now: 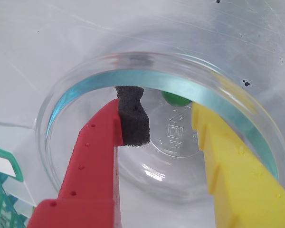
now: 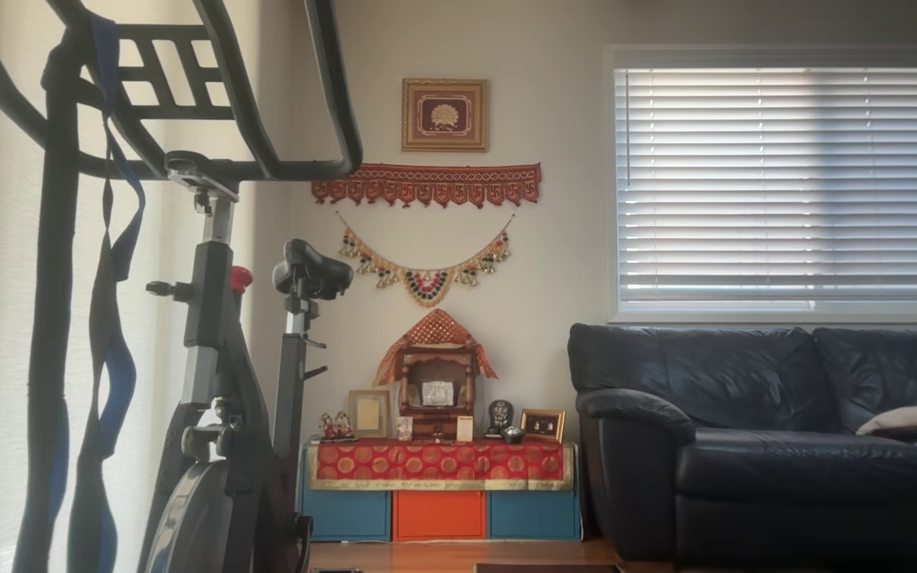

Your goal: Sort medicines into box.

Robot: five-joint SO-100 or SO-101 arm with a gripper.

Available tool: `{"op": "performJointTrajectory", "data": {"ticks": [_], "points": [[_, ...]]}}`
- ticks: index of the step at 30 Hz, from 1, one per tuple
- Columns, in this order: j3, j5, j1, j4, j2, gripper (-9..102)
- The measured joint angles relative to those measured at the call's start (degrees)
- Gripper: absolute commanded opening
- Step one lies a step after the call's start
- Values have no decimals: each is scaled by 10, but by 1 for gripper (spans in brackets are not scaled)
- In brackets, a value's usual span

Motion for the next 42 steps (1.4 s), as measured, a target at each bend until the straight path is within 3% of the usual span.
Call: {"op": "performJointTrajectory", "data": {"ticks": [42], "points": [[0, -19, 18, -61, -43, 12]]}}
